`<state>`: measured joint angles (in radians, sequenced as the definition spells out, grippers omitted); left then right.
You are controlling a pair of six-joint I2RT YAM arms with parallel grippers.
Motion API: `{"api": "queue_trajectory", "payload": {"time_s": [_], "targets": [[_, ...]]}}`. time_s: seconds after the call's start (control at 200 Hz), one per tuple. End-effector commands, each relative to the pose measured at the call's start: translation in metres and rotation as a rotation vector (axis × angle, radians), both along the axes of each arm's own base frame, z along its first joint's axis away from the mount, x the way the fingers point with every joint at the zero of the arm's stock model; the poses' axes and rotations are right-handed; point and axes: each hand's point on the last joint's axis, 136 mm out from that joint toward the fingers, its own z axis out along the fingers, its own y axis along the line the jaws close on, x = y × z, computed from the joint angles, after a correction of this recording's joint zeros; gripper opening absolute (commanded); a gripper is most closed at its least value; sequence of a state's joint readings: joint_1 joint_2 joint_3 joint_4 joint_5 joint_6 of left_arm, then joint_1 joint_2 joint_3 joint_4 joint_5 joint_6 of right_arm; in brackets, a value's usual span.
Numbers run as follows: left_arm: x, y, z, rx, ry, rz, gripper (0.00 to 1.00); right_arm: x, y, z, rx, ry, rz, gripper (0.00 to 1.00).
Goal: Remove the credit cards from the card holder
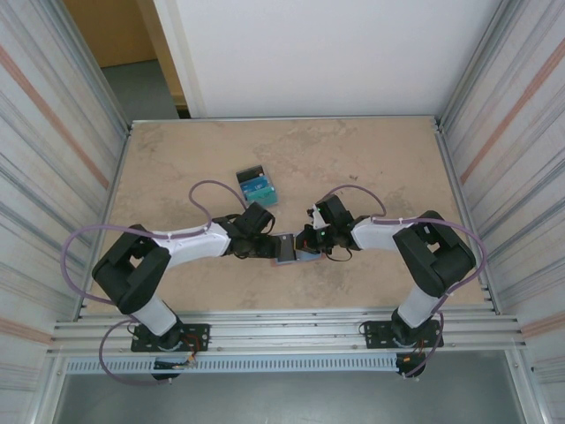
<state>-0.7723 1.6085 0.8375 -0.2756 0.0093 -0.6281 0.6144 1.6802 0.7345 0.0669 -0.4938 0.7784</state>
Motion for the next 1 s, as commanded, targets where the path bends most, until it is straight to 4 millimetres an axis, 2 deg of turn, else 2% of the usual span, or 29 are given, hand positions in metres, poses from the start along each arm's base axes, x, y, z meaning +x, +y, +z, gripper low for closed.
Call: {"api": "queue_trajectory", "payload": {"time_s": [0.0,0.671,0.952,0.997], "targets": [[0.001,-0.004,-0.005,-0.002,0.009,-0.009,0.7,0.002,-0.004,0.007,-0.011,-0.005,-0.022,0.0],[-0.003,0.002,-0.013,0.024,0.028,-0.011,0.7,0.012,-0.015,0.015,-0.056,-0.044,-0.027,0.0],[0.001,-0.003,-0.002,0.008,0.004,-0.033,0.7,0.013,-0.013,0.019,-0.053,-0.055,-0.014,0.0],[0.003,-0.005,0.001,0.002,-0.005,-0.037,0.7,0.013,-0.012,0.019,-0.054,-0.054,-0.011,0.05]]}}
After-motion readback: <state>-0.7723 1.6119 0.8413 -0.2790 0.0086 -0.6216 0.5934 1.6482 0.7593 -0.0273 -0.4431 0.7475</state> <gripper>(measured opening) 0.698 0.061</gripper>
